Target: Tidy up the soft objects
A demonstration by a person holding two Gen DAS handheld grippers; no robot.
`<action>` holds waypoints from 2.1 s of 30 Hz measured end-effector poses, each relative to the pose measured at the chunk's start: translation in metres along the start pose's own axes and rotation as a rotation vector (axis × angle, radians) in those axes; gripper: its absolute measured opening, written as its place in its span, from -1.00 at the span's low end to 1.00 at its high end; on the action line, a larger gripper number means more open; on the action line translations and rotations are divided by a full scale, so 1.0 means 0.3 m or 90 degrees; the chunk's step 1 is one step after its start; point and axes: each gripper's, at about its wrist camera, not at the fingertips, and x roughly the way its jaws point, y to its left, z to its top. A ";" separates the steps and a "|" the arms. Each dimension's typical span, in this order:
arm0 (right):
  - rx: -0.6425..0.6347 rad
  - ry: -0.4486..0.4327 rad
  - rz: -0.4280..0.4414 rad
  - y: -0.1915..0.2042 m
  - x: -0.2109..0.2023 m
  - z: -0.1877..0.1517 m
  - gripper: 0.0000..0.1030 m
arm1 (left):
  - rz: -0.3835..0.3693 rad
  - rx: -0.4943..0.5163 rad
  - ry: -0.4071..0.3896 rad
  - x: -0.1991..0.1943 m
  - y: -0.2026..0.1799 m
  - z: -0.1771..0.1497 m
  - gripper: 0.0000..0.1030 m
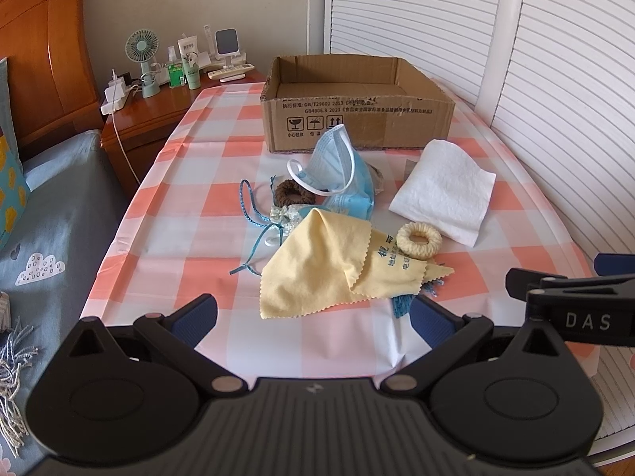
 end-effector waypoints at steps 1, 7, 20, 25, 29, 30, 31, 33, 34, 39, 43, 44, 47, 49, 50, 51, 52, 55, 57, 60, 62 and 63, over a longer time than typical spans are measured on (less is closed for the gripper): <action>0.000 0.000 0.001 -0.004 0.004 0.001 1.00 | 0.001 0.002 -0.001 -0.003 -0.005 0.013 0.99; -0.010 -0.009 0.005 -0.001 0.001 0.013 1.00 | -0.002 0.017 -0.010 -0.006 -0.007 0.031 0.99; -0.030 -0.015 0.033 -0.006 0.030 0.032 1.00 | -0.033 0.067 -0.018 0.031 -0.003 0.046 0.99; -0.029 -0.025 0.056 -0.044 0.057 0.038 1.00 | -0.021 0.095 -0.003 0.092 0.025 0.040 0.99; -0.024 -0.021 0.070 -0.076 0.092 0.034 1.00 | -0.055 0.101 0.031 0.152 0.047 0.027 0.99; -0.024 -0.019 0.071 -0.082 0.102 0.031 1.00 | -0.063 0.105 0.038 0.166 0.048 0.024 0.99; -0.024 -0.016 0.071 -0.089 0.114 0.028 1.00 | -0.068 0.108 0.044 0.179 0.049 0.020 0.99; -0.023 -0.006 0.067 -0.102 0.138 0.022 1.00 | -0.079 0.113 0.057 0.206 0.049 0.013 0.99; -0.022 -0.001 0.065 -0.107 0.149 0.020 1.00 | -0.086 0.114 0.065 0.218 0.049 0.009 0.99; -0.017 0.007 0.066 -0.126 0.188 0.015 1.00 | -0.108 0.116 0.091 0.277 0.049 0.005 0.99; -0.031 0.007 0.074 -0.125 0.213 0.007 1.00 | -0.122 0.112 0.087 0.293 0.053 0.011 0.99; -0.037 0.006 0.077 -0.124 0.220 0.005 1.00 | -0.123 0.113 0.086 0.293 0.054 0.011 0.99; -0.054 0.004 0.089 -0.120 0.241 -0.002 1.00 | -0.125 0.125 0.081 0.296 0.057 0.011 1.00; -0.062 0.006 0.098 -0.114 0.254 -0.005 1.00 | -0.123 0.126 0.084 0.302 0.056 0.020 1.00; -0.065 0.007 0.101 -0.111 0.260 -0.007 1.00 | -0.122 0.125 0.082 0.304 0.056 0.022 1.00; -0.067 0.009 0.105 -0.109 0.267 -0.008 1.00 | -0.120 0.124 0.081 0.305 0.055 0.023 1.00; -0.068 0.012 0.108 -0.107 0.275 -0.008 1.00 | -0.119 0.125 0.078 0.308 0.054 0.024 1.00; -0.069 0.017 0.111 -0.104 0.296 -0.011 1.00 | -0.127 0.128 0.071 0.315 0.051 0.032 0.99; -0.076 0.012 0.108 -0.100 0.301 -0.012 1.00 | -0.134 0.120 0.069 0.320 0.049 0.041 0.99; -0.077 0.009 0.110 -0.100 0.306 -0.013 1.00 | -0.149 0.112 0.058 0.318 0.034 0.058 0.99; -0.079 0.006 0.110 -0.101 0.308 -0.015 1.00 | -0.164 0.116 0.044 0.307 0.018 0.070 0.99; -0.080 0.005 0.110 -0.101 0.309 -0.015 1.00 | -0.171 0.120 0.037 0.303 0.008 0.076 0.99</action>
